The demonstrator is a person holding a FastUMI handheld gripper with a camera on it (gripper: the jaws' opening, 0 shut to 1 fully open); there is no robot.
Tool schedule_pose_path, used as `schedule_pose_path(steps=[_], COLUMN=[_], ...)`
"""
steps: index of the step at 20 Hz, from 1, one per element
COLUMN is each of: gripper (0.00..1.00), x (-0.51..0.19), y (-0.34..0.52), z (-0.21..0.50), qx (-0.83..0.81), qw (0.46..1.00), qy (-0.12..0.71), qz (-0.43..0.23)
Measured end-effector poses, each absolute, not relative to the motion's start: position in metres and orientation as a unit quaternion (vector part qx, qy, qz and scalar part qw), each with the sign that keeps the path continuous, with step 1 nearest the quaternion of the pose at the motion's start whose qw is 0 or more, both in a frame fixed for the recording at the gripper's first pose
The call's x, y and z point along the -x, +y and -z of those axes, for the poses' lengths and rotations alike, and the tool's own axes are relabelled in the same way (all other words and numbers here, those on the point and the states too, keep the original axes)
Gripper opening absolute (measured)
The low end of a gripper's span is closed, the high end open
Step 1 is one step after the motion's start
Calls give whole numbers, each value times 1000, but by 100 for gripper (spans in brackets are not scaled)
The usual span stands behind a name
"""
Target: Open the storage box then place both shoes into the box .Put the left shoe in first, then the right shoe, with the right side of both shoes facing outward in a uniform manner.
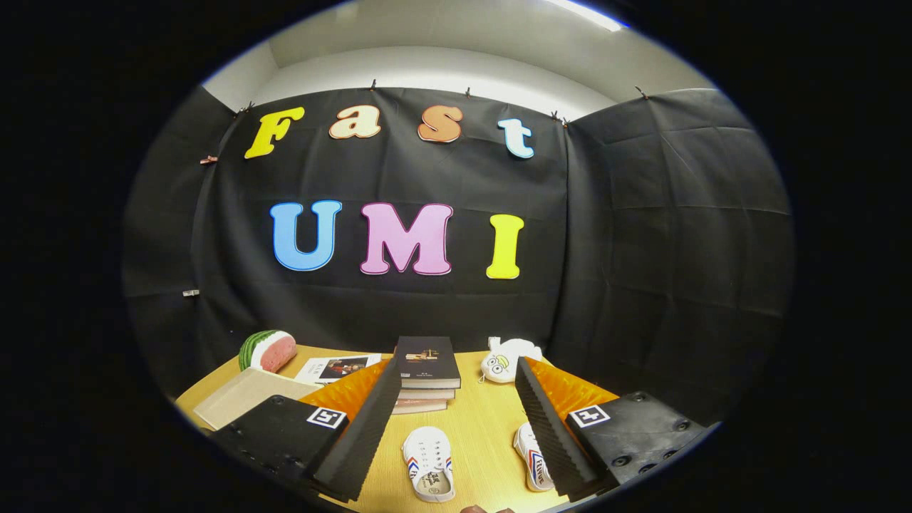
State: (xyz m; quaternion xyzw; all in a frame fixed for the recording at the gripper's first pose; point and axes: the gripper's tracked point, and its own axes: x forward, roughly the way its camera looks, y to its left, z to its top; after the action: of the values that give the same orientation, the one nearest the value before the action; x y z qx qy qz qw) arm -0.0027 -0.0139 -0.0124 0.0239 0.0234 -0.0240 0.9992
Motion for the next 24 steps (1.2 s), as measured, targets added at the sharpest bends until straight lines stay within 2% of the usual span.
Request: schedule_pose_path(steps=[17, 24], gripper=[97, 98], x=[-24, -45], y=[-6, 22], z=[17, 54], qx=[-44, -104], qw=[997, 981], qy=[56, 135], qz=[-10, -90])
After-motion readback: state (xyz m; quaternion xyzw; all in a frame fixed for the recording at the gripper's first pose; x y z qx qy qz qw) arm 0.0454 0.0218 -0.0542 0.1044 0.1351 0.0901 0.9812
